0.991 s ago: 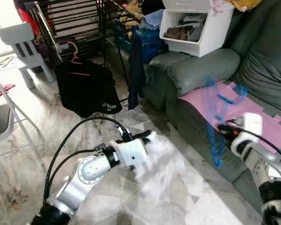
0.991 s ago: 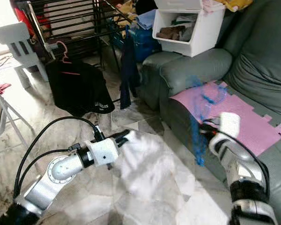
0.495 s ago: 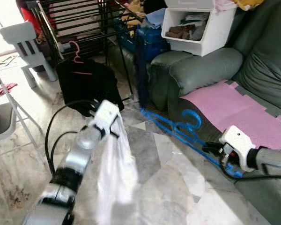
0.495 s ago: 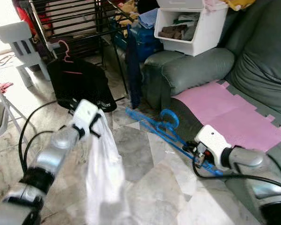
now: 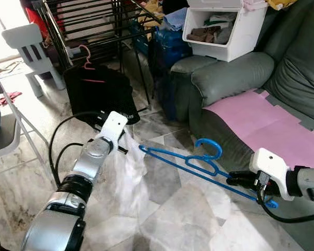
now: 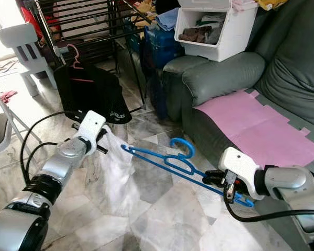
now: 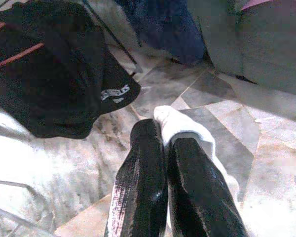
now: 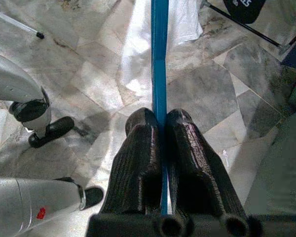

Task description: Hang hanger

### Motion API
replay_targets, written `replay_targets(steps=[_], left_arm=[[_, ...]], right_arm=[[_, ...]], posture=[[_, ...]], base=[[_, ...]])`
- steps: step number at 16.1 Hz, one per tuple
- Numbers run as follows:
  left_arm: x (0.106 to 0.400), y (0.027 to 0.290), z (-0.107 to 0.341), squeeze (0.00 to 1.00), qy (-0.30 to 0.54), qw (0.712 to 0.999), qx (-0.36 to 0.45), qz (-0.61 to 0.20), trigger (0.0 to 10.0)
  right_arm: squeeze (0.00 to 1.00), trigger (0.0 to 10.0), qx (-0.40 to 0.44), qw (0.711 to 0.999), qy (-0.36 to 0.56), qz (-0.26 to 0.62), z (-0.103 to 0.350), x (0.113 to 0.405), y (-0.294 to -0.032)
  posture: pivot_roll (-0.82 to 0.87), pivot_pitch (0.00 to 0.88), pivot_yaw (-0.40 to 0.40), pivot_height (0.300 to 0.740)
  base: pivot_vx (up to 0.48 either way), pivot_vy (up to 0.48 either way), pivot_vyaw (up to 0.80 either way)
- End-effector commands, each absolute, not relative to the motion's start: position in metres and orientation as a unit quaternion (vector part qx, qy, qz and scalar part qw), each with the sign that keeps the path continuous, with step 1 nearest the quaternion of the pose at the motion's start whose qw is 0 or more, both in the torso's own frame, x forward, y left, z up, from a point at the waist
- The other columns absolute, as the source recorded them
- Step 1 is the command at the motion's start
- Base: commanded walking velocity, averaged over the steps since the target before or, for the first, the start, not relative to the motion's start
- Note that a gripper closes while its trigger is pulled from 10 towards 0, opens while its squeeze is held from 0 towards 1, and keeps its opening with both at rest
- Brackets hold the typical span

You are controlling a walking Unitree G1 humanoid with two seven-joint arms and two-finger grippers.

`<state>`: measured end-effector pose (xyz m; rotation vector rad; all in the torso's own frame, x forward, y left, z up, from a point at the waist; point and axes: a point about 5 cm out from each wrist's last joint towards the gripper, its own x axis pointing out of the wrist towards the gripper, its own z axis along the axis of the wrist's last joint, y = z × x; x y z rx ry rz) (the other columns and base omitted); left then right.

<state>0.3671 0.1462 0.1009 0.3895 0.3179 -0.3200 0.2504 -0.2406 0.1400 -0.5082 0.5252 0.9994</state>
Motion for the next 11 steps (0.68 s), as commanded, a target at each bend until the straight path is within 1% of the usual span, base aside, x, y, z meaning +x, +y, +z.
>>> replay_targets(steps=[1, 3, 6, 8, 11], left_arm=[[0.374, 0.139, 0.118, 0.0, 0.123, 0.956, 0.202, -0.173, 10.0], [0.375, 0.136, 0.123, 0.0, 0.12, 0.952, 0.214, -0.184, 10.0], [0.372, 0.132, 0.127, 0.0, 0.119, 0.948, 0.212, -0.206, 10.0], [0.369, 0.136, 0.125, 0.0, 0.124, 0.947, 0.214, -0.208, 10.0], [0.369, 0.151, 0.117, 0.0, 0.149, 0.949, 0.221, -0.171, 10.0]], right_arm=[[0.0, 10.0, -0.24, 0.807, 0.237, 0.485, 0.143, 0.251, -0.232], [0.0, 10.0, -0.236, 0.808, 0.23, 0.489, 0.14, 0.255, -0.223], [0.0, 10.0, -0.24, 0.817, 0.216, 0.477, 0.14, 0.264, -0.218], [0.0, 10.0, -0.243, 0.819, 0.212, 0.475, 0.142, 0.265, -0.218], [0.0, 10.0, -0.256, 0.817, 0.217, 0.469, 0.144, 0.267, -0.223]], posture=[[-0.16, 0.0, 0.092, 0.74], [-0.16, 0.0, 0.089, 0.74], [-0.15, 0.0, 0.084, 0.74], [-0.15, 0.0, 0.08, 0.74], [-0.15, 0.0, 0.076, 0.74]], base=[[0.0, 0.0, 0.0], [0.0, 0.0, 0.0], [0.0, 0.0, 0.0], [0.0, 0.0, 0.0], [0.0, 0.0, 0.0]])
